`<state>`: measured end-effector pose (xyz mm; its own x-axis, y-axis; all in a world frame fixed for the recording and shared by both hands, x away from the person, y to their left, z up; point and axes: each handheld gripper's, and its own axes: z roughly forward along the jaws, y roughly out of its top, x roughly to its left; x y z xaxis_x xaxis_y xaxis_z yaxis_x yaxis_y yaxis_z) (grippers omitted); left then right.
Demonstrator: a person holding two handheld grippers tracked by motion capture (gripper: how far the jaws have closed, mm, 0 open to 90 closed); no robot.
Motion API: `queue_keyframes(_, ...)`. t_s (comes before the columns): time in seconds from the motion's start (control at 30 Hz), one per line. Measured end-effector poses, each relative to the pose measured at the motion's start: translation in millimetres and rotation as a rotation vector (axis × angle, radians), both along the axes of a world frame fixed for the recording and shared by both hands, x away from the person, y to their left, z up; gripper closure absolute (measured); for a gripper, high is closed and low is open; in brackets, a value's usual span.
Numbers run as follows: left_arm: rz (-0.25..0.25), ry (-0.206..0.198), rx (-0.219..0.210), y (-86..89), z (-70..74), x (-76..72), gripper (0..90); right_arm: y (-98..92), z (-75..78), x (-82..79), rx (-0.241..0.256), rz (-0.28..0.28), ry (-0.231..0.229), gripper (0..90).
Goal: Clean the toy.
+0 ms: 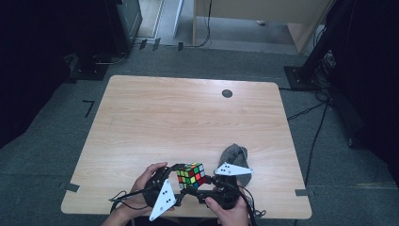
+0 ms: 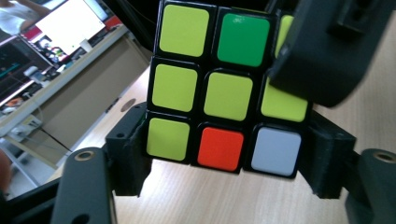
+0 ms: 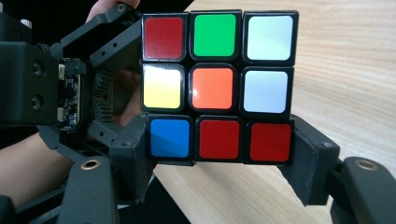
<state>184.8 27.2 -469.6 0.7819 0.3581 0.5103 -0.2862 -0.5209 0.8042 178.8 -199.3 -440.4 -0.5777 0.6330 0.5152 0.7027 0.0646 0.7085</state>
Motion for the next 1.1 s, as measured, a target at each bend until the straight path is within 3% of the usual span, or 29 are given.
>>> queue_keyframes(0.07, 0.003, 0.007, -0.002, 0.6, -0.7, 0.2, 33.9, -3.2, -0.1, 0.8, 0.01, -0.01, -0.014, 33.1)
queue_keyframes(0.13, 0.007, 0.081, -0.013, 2.4, 1.6, 3.6, 33.9, -8.7, 1.3, 2.2, 0.041, -0.007, -0.038, 26.7)
queue_keyframes(0.23, 0.033, 0.141, -0.048, 9.6, 3.7, 10.6, 34.0, -25.4, 7.1, 3.2, 0.081, -0.041, -0.083, 21.7)
queue_keyframes(0.37, 0.072, 0.197, -0.09, 18.4, 4.5, 19.9, 34.0, -60.2, 7.3, 4.5, 0.141, -0.207, -0.18, 23.1)
queue_keyframes(0.4, 0.081, 0.214, -0.105, 20.3, 4.5, 22.1, 34.0, -66.5, 4.3, 5.4, 0.12, -0.259, -0.192, 22.8)
queue_keyframes(0.43, 0.091, 0.231, -0.118, 21.9, 4.6, 24.0, 34.0, -70.0, -0.4, 6.9, 0.048, -0.313, -0.214, 22.8)
queue_keyframes(0.47, 0.099, 0.247, -0.134, 23.6, 5.2, 25.7, 34.0, -71.3, -7.2, 9.1, -0.06, -0.374, -0.238, 23.3)
queue_keyframes(0.5, 0.104, 0.254, -0.142, 24.5, 6.0, 26.4, 34.0, -71.5, -17.5, 12.6, -0.179, -0.444, -0.233, 23.8)
queue_keyframes(0.53, 0.104, 0.262, -0.149, 25.2, 7.0, 27.0, 34.0, -72.2, -25.9, 16.2, -0.216, -0.473, -0.203, 23.5)
queue_keyframes(0.63, 0.116, 0.298, -0.177, 27.2, 9.0, 29.4, 33.9, -71.1, -44.9, 28.2, -0.271, -0.499, -0.122, 21.8)
queue_keyframes(0.8, 0.133, 0.338, -0.213, 32.2, 10.3, 33.4, 33.9, -62.2, -61.8, 37.6, -0.419, -0.504, -0.11, 23.2)
queue_keyframes(0.93, 0.128, 0.357, -0.231, 33.4, 11.2, 34.0, 34.0, -58.5, -70.7, 42.9, -0.483, -0.493, -0.047, 21.5)
queue_keyframes(1.1, 0.111, 0.367, -0.241, 33.7, 12.3, 33.5, 34.0, -55.7, -73.4, 43.2, -0.534, -0.48, -0.063, 26.7)
